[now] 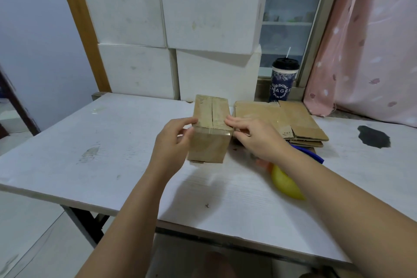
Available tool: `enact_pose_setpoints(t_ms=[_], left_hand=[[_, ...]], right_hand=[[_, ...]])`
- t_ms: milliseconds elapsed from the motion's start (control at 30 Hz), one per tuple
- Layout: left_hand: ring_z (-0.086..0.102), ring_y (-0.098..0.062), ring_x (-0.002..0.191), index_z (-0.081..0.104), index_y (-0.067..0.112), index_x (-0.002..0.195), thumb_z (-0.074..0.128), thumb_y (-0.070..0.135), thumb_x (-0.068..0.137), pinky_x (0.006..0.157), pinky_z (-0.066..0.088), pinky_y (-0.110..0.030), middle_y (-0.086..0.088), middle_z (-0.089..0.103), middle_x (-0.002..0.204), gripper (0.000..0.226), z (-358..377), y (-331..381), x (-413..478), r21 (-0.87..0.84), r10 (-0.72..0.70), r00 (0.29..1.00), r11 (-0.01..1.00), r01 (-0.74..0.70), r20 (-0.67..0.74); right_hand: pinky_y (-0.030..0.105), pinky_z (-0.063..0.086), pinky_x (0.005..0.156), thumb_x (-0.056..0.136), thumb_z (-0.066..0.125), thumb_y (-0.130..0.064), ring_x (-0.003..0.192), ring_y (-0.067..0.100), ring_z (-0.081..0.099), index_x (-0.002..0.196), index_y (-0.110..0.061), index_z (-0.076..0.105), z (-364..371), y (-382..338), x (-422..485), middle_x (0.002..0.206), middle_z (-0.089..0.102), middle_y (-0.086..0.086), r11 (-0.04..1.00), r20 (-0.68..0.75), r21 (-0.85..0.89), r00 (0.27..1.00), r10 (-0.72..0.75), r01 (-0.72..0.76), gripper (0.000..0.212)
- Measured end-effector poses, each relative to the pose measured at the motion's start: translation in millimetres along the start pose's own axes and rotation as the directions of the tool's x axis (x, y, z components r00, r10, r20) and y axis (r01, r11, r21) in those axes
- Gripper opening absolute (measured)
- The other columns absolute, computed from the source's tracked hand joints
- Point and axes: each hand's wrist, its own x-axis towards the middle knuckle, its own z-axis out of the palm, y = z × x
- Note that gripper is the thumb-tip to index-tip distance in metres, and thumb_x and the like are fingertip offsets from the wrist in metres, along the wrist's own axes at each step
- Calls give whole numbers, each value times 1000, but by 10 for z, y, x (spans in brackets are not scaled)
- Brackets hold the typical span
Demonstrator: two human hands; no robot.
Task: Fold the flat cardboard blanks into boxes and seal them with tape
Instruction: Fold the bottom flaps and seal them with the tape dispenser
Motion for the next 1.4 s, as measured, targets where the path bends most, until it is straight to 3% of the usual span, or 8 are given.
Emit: enact_pose_setpoints(t_ms=[167,533,700,867,1000,1067,1200,1400], left_hand=[[65,-6,91,62,35,105,36,-7,94,80,53,-20,6,67,108,50,21,-63,-11,-289,-130,991,950,120,-16],[66,-13,88,67,45,98,62,-2,85,83,56,-36,13,69,97,49,-89,-319,15,-332,-135,990,933,142,42],[60,-2,83,57,51,109,60,2,88,73,48,-13,13,58,107,53,-118,-299,73,-102,39,995,994,-30,93],[52,-4,88,60,31,114,58,2,88,73,42,-14,10,44,128,39,-63,-317,108,124,165,981,976,-177,105],[46,-23,113,62,13,117,60,6,88,94,33,-29,1,46,141,30,-74,-399,167,350,293,946,879,-324,140],[45,-26,116,61,12,120,54,14,88,97,30,-27,8,46,139,32,-89,-413,172,372,312,936,859,-352,164],[41,-20,120,56,15,124,50,27,89,99,30,-26,16,42,137,38,-105,-437,178,343,293,932,871,-352,213],[50,-30,103,60,8,116,57,22,86,90,32,-27,-2,54,132,33,-88,-454,219,427,339,912,807,-408,230]], right_hand=[[-13,8,85,95,52,-7,131,0,38,134,-19,55,-43,42,37,142,47,-10,1000,45,-13,999,-22,22,41],[-12,11,88,95,54,-8,132,1,38,135,-23,54,-8,27,172,143,46,-12,997,94,-20,993,-69,71,42],[-9,17,91,93,60,-13,128,-2,41,133,-24,56,-62,41,169,142,47,-13,997,108,3,992,-72,73,42],[-1,29,97,91,63,-16,117,-4,52,128,-25,60,-50,10,174,138,51,-13,998,98,53,994,-50,45,38],[13,40,101,86,68,-19,103,-7,59,122,-24,66,10,-24,158,134,56,-12,993,41,114,999,-28,23,36],[18,43,99,84,72,-22,100,-2,63,120,-24,67,40,-26,166,133,57,-13,990,18,144,1000,0,-3,37],[0,37,84,79,77,-26,86,-7,62,116,-25,70,115,-11,194,128,60,-17,989,-36,142,998,42,-37,38],[20,40,95,77,77,-33,110,6,57,111,-20,71,223,-37,188,123,65,-9,999,-142,20,989,-30,33,36]])
